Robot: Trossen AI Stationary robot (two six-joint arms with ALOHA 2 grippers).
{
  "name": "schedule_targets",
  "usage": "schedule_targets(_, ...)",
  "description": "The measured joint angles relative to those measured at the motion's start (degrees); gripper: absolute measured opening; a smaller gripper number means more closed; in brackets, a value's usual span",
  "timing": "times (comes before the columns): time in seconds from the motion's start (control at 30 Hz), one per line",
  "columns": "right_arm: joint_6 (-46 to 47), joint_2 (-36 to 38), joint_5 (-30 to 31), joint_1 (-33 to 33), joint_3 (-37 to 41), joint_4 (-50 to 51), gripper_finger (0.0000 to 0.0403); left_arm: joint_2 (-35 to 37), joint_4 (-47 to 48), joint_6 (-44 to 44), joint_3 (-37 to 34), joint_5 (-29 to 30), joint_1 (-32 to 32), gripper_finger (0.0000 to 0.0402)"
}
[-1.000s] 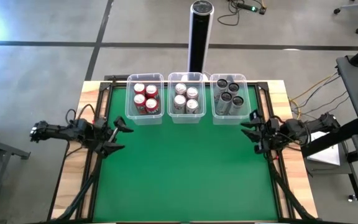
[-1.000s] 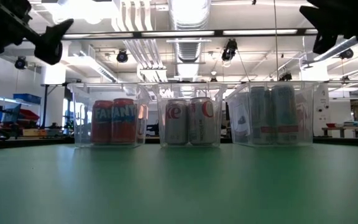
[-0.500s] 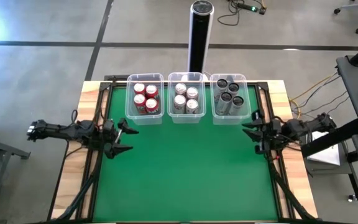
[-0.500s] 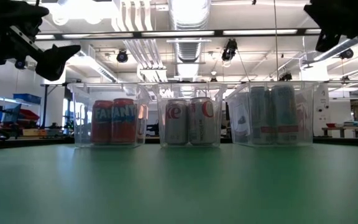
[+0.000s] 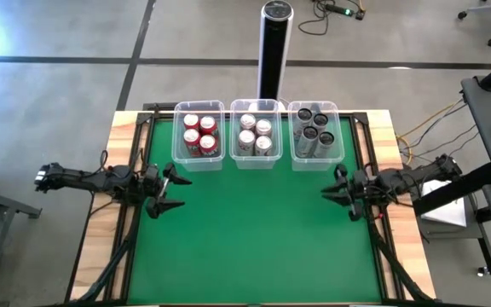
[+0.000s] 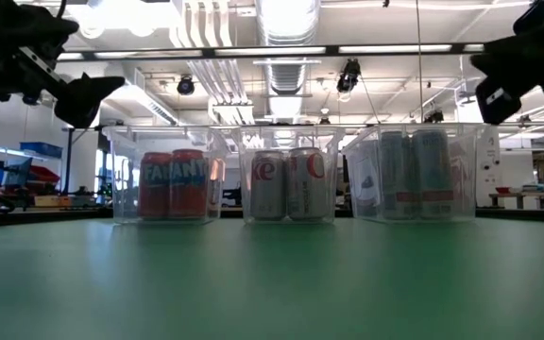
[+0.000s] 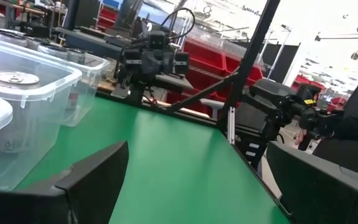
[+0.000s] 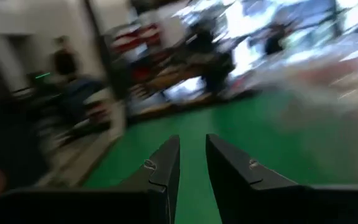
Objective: Sort soda cans
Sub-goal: Return to Home Position
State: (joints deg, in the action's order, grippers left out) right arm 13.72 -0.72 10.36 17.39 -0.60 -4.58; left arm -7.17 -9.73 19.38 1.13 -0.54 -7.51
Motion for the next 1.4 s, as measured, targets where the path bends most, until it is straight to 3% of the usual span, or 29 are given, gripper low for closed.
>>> schedule_targets(0.1, 2.51, -0.21, -5.86, 0.02, 0.0, 1.37, 0.0079, -0.5, -0.03, 0.0, 0.02, 0.0, 0.0, 0.0367)
schedule_targets(0.33, 2.79, -0.06, -6.38, -0.15, 0.0, -1.32, 0.0094, -1.67, -0.05, 0.0, 0.04, -0.02, -0.04, 0.0367)
schedule_targets(0.53, -4.23, -0.06, -13.47, -0.17, 0.0, -0.06, 0.0102, -2.74, -0.05, 0.01, 0.09, -0.02, -0.04, 0.0367)
schedule_targets(0.7, -12.21, -0.06, -13.56, -1.37, 0.0, 2.12, 0.0105, -3.42, -0.05, 0.0, 0.11, -0.02, -0.02, 0.0367)
schedule_targets(0.9, -14.99, -0.15, -13.42, -3.5, 0.0, 3.27, 0.0093, -4.06, -0.09, 0.02, 0.13, -0.02, -0.02, 0.0367)
schedule_targets(1.1, -28.2, -0.21, -13.62, -3.41, 0.0, 3.38, 0.0077, -4.51, -0.05, 0.02, 0.13, -0.03, 0.02, 0.0367)
schedule_targets(1.27, -33.2, -0.17, -11.74, -3.43, -0.02, 3.59, 0.0065, -4.81, -0.05, 0.01, 0.13, -0.04, 0.02, 0.0367)
schedule_targets(1.4, -31.31, -0.14, -11.68, -3.45, -0.02, 3.66, 0.0058, -4.95, 0.05, 0.01, 0.13, -0.04, 0.02, 0.0367)
